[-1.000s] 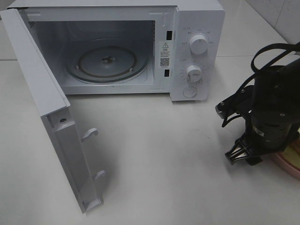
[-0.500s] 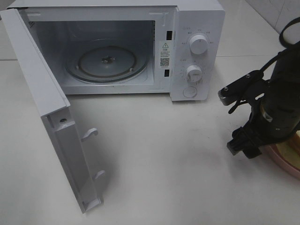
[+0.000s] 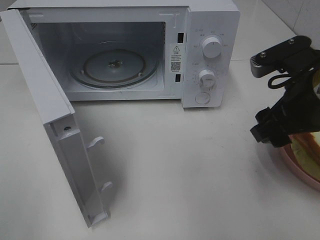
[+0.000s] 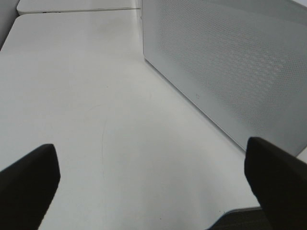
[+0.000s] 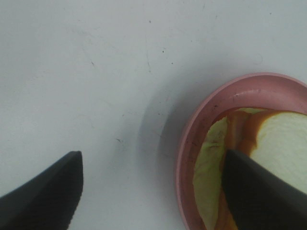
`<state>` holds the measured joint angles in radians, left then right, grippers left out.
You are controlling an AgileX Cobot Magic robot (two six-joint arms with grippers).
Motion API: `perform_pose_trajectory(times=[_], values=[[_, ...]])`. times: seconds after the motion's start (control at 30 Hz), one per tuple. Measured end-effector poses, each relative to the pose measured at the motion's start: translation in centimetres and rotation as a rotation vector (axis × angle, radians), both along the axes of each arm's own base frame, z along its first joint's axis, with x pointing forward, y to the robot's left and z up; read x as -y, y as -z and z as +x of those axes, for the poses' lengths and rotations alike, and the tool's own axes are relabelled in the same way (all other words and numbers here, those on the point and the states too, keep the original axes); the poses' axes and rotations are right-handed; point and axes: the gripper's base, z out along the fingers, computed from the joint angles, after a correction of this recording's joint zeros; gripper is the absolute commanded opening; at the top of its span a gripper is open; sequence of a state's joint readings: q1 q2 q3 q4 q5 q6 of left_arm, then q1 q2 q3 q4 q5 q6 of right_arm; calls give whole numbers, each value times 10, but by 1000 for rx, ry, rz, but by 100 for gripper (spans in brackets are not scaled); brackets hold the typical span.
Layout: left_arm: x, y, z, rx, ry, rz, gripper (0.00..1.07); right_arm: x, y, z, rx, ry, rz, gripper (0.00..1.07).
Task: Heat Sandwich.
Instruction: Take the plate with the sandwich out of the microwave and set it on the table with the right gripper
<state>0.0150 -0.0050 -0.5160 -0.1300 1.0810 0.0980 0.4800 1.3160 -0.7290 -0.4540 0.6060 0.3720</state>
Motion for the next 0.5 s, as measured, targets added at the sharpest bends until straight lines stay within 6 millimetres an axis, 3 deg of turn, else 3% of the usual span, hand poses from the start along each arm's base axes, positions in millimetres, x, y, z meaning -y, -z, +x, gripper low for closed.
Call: perform_pose_trajectory(times=[0.23,0.5], values=[[0,0,0,0,0,0,100,12,-35,-26,69,7,58,76],[0,0,0,0,0,0,100,23,-61,-57,112,-16,130,76]])
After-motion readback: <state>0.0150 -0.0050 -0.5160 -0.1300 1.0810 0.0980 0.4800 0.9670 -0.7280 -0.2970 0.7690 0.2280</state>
